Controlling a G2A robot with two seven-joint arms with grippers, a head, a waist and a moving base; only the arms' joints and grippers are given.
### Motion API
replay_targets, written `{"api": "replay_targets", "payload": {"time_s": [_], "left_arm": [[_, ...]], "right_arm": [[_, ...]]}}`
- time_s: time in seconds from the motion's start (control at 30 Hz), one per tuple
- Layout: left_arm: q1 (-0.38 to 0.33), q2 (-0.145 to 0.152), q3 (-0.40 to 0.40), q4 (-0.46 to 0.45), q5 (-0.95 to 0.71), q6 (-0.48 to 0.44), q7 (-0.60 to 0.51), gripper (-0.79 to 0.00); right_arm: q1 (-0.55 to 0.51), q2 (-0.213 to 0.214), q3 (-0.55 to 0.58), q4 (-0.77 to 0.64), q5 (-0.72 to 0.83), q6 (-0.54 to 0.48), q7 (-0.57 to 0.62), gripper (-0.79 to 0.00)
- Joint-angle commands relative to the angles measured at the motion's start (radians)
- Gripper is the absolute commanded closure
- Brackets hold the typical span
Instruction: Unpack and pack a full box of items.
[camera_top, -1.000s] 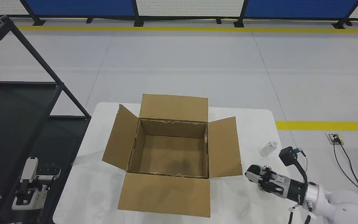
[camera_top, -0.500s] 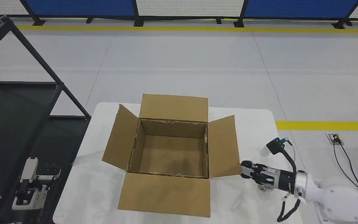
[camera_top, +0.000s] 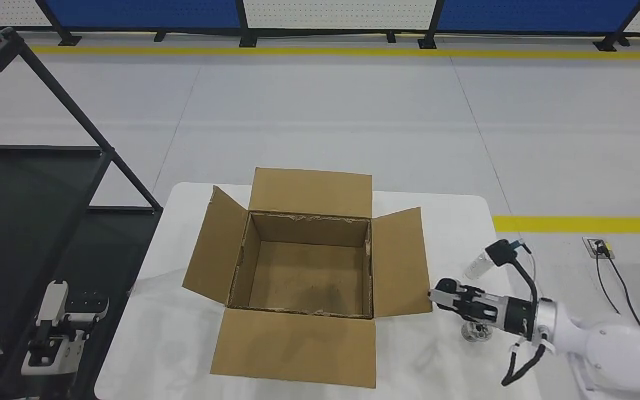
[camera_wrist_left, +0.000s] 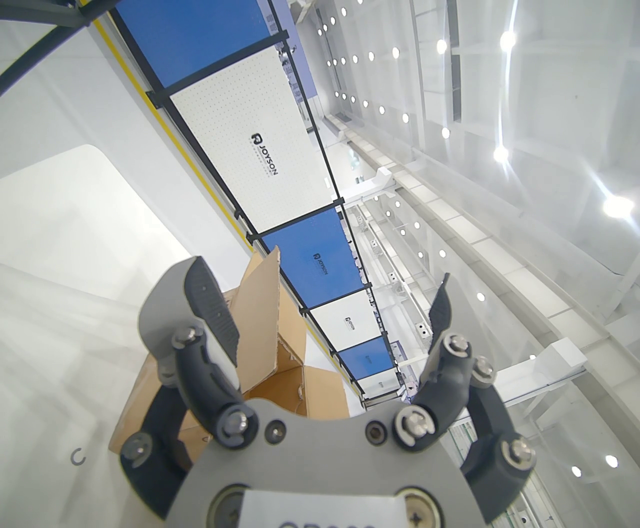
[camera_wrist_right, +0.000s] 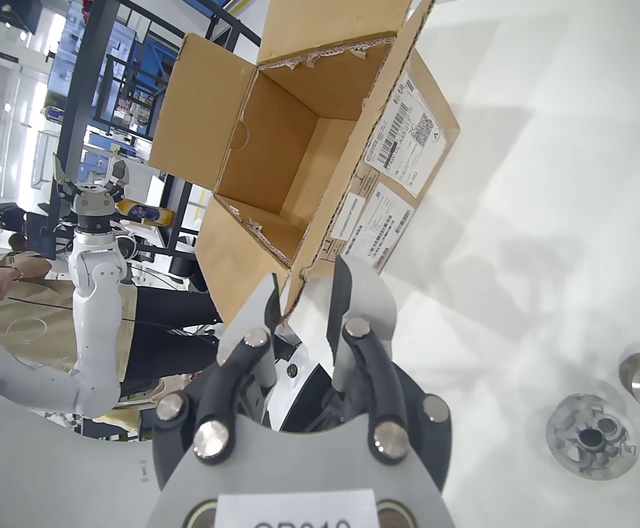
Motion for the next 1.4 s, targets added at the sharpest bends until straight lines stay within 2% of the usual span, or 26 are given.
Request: {"api": "replay_targets", "payload": {"time_s": [0.0, 0.17, 0.67, 1.1, 1.37], "left_arm": [[0.0, 0.0, 0.0, 0.0, 0.0, 0.0, 0.0, -0.785], [0.0, 0.0, 0.0, 0.0, 0.0, 0.0, 0.0, -0.785], [0.0, 0.0, 0.0, 0.0, 0.0, 0.0, 0.0, -0.785], [0.0, 0.0, 0.0, 0.0, 0.0, 0.0, 0.0, -0.785], [0.0, 0.0, 0.0, 0.0, 0.0, 0.0, 0.0, -0.785]], "right_arm": [[0.01, 0.004, -0.001, 0.009, -0.003, 0.009, -0.001, -0.385], [0.042, 0.013, -0.022, 0.032, -0.002, 0.039, 0.012, -0.44], [0.204, 0.025, -0.166, 0.165, -0.067, 0.145, -0.042, -0.357], [0.252, 0.036, -0.203, 0.22, -0.04, 0.154, -0.078, 0.0], [0.257, 0.044, -0.205, 0.238, -0.021, 0.161, -0.115, 0.0]]}}
